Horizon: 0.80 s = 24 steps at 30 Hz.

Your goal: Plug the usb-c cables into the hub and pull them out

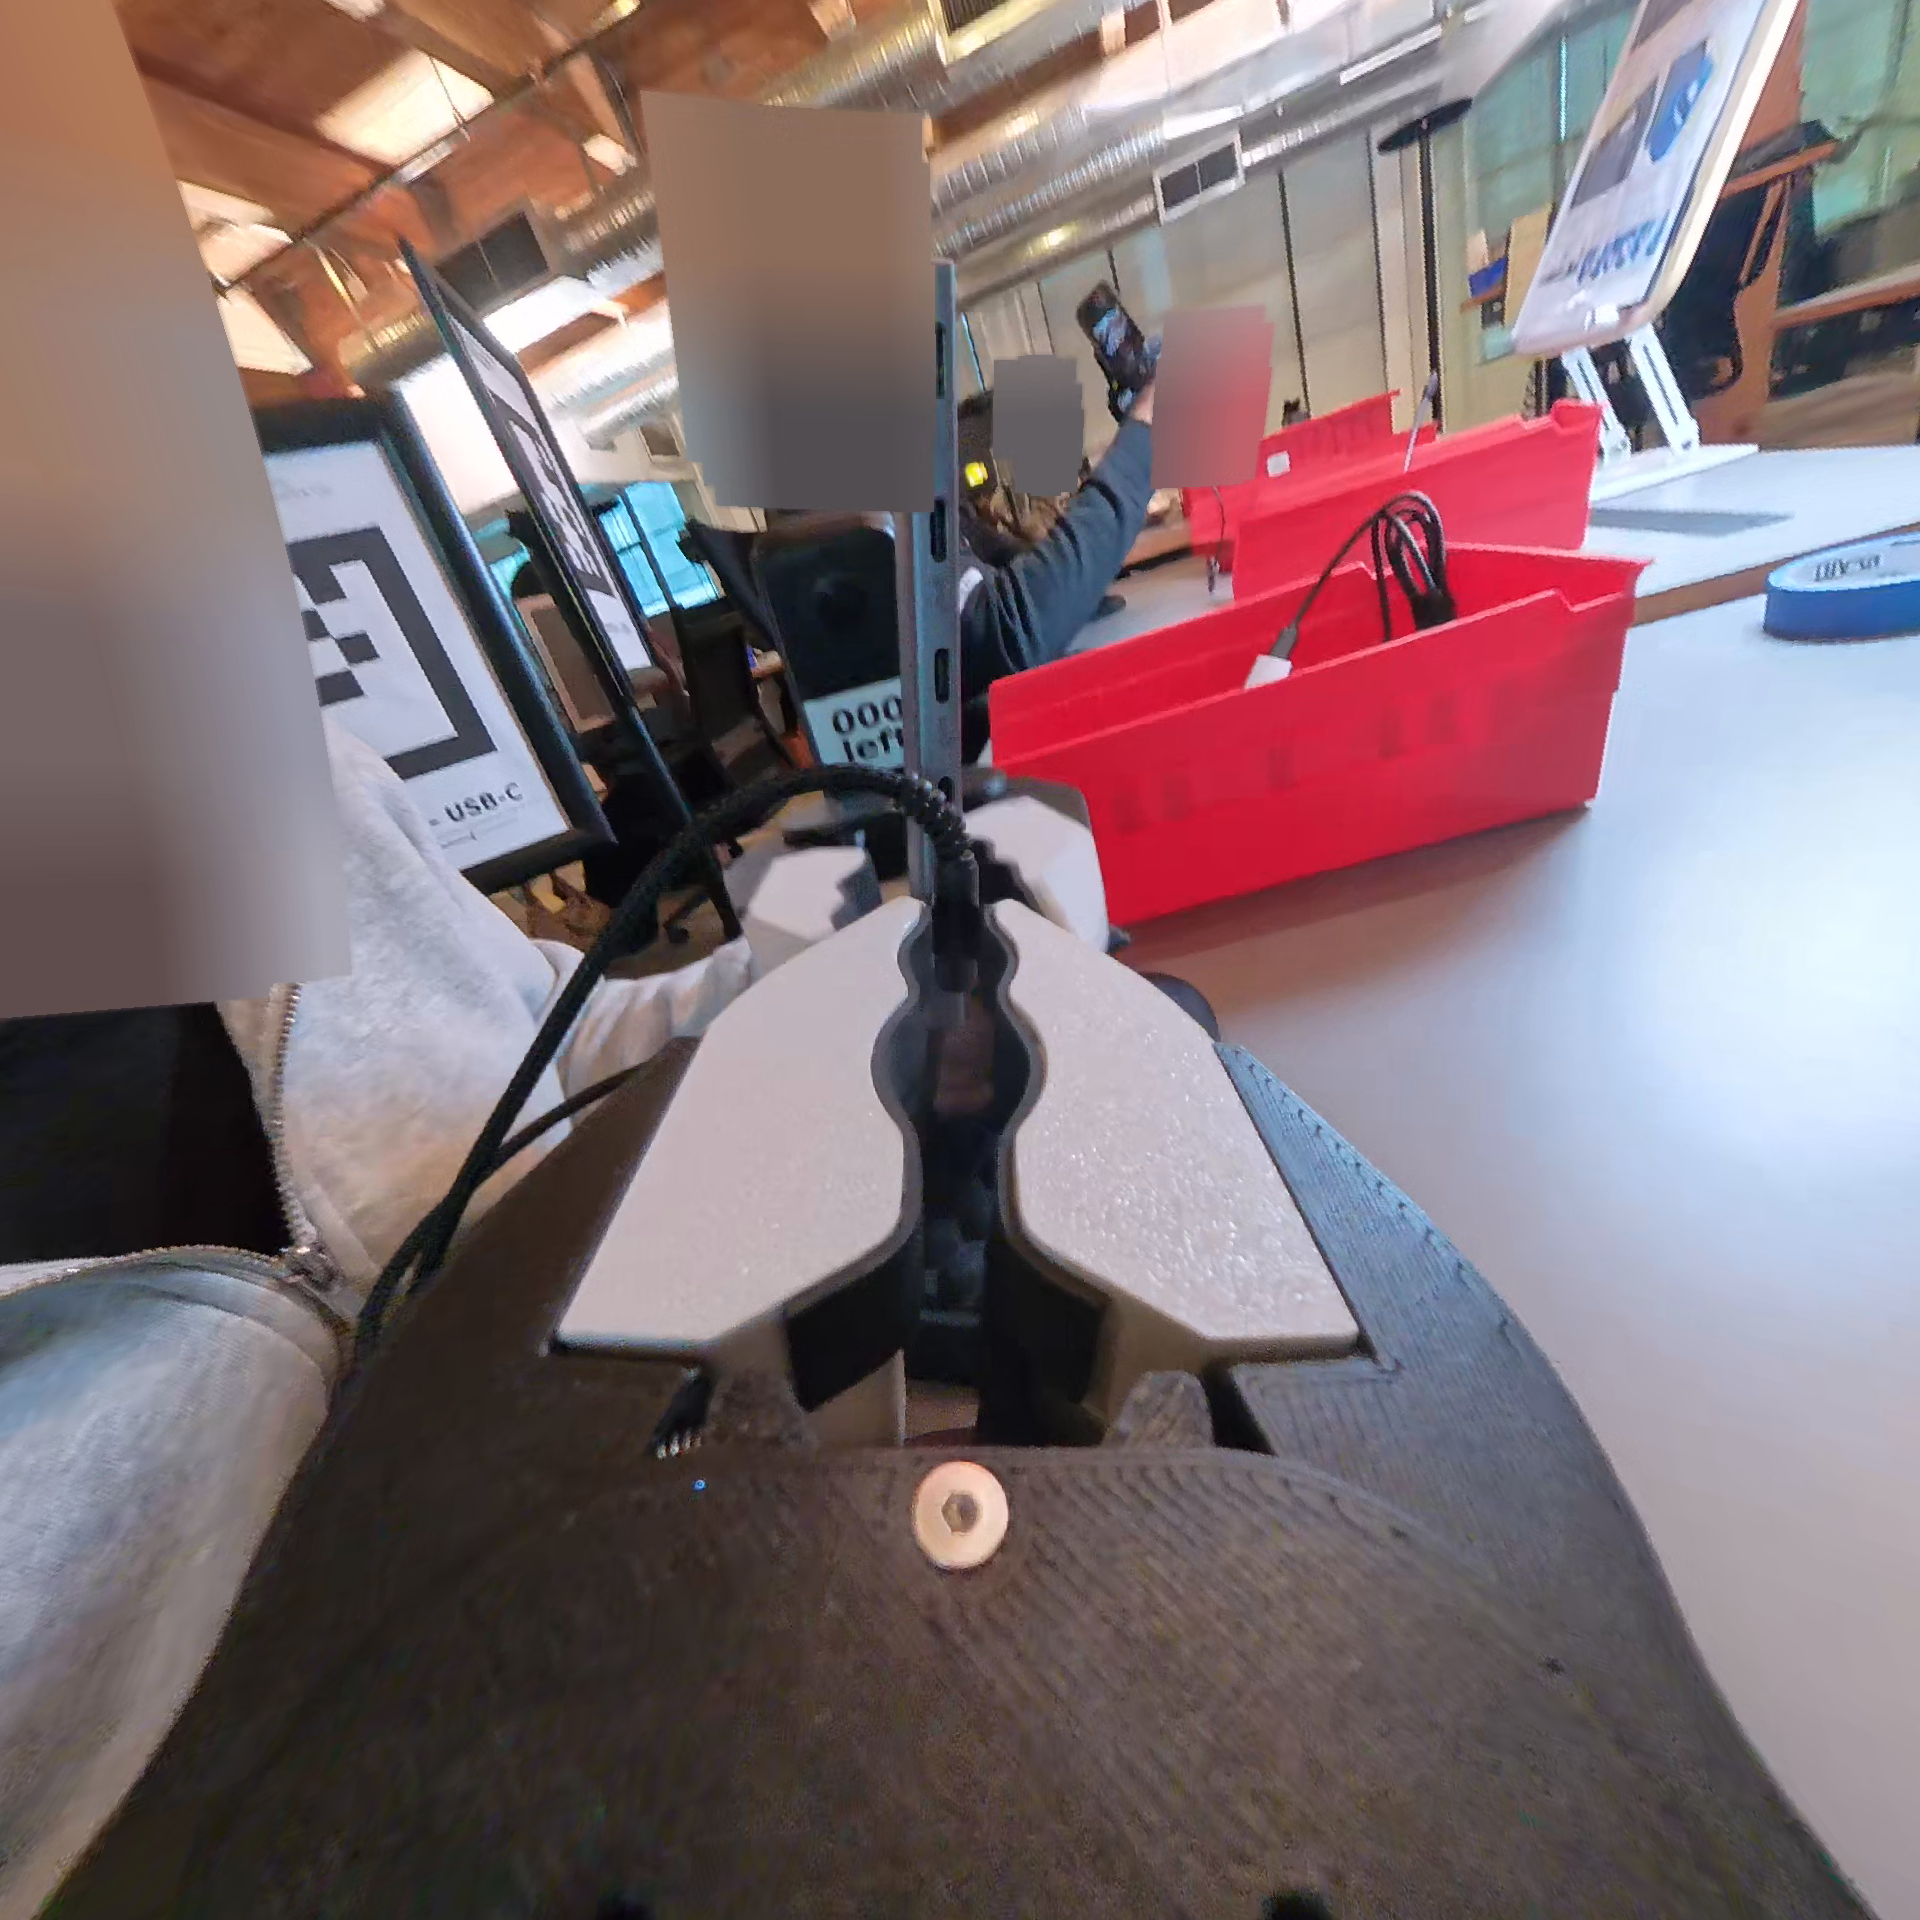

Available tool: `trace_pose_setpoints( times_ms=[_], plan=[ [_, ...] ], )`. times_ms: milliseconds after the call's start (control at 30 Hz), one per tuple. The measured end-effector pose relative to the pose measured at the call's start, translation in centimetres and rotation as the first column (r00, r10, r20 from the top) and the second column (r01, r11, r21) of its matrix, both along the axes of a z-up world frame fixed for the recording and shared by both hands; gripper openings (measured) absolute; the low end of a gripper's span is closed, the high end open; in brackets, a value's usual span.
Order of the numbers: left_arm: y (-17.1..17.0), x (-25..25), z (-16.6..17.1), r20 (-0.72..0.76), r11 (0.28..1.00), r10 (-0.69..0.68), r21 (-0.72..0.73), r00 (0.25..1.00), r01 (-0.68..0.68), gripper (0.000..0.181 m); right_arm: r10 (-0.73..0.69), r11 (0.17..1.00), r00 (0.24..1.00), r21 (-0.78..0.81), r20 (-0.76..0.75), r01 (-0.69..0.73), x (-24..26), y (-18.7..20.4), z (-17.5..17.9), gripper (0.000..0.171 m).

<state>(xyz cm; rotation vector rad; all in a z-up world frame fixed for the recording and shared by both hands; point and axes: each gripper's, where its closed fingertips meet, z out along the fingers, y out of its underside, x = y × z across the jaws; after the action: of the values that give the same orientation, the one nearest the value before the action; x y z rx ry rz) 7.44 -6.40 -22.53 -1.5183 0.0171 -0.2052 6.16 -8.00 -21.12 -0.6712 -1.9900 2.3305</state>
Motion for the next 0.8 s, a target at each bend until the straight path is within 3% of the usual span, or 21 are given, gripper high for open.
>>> trace_pose_setpoints(
  times_ms=[167, 633, 700, 800],
  plan=[
    [0.7, 0.0, -0.3, 0.119, 0.999, -0.033, 0.043, 0.992, 0.028, 0.014, -0.026, 0.998, 1.000, 0.049, 0.004, 0.025, -0.2, -0.1, -0.6, 0.008],
    [0.5, -1.0, -0.6, 0.212, 0.998, -0.033, 0.053, 0.977, 0.022, 0.016, -0.065, 0.994, 0.998, 0.084, 0.006, 0.064, -0.8, 0.0, -1.3, 0.008],
    [0.5, -1.5, -0.6, 0.238, 0.999, -0.010, 0.054, 0.971, -0.003, 0.028, -0.066, 0.995, 0.998, 0.077, 0.009, 0.065, -0.9, 0.1, -1.3, 0.008],
    [0.2, -1.4, -0.4, 0.246, 0.996, -0.038, 0.082, 0.969, 0.019, 0.018, -0.080, 0.994, 0.997, 0.072, 0.014, 0.078, -1.1, 0.3, -1.4, 0.007]
  ],
)
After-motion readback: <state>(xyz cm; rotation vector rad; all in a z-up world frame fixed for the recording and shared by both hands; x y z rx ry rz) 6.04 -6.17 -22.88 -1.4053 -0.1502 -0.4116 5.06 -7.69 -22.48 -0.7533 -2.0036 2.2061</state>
